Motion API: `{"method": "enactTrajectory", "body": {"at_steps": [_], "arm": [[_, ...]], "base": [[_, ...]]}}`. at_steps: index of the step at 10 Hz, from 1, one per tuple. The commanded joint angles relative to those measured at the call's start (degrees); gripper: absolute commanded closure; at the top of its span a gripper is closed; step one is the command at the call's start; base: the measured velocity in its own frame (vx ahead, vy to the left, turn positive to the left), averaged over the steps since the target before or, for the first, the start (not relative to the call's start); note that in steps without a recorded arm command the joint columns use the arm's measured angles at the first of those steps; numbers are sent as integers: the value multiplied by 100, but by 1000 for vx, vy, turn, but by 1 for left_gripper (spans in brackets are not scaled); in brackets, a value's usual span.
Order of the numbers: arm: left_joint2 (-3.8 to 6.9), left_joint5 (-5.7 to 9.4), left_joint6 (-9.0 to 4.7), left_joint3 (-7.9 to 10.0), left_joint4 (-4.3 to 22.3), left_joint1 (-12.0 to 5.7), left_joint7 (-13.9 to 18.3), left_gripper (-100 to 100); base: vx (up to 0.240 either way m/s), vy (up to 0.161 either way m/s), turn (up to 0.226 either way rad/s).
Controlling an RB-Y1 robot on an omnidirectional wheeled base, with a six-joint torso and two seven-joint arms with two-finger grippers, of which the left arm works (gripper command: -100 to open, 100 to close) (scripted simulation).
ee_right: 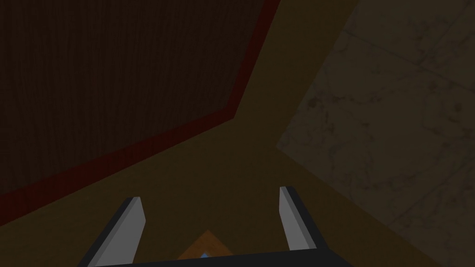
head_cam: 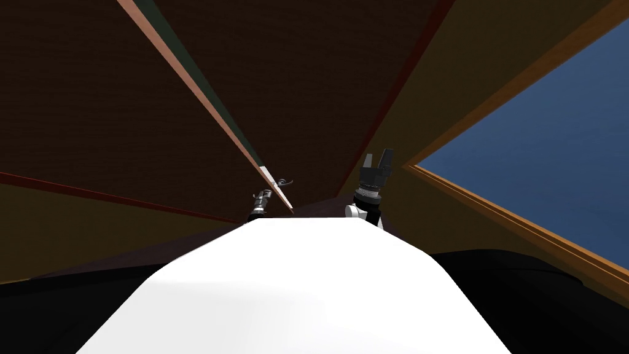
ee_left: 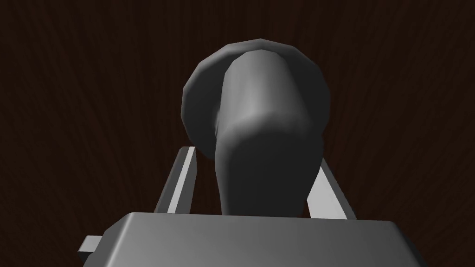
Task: Pull the door open
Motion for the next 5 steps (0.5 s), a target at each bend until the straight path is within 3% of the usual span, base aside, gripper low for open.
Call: {"method": "enactTrajectory", "body": {"at_steps": [1,5], "arm": [[-1,0,16,0,-8,9,-3,100],[-1,0,16,0,-8,9,-3,100]], "base": [[-26,6,6],[-7,4,-8]]}}
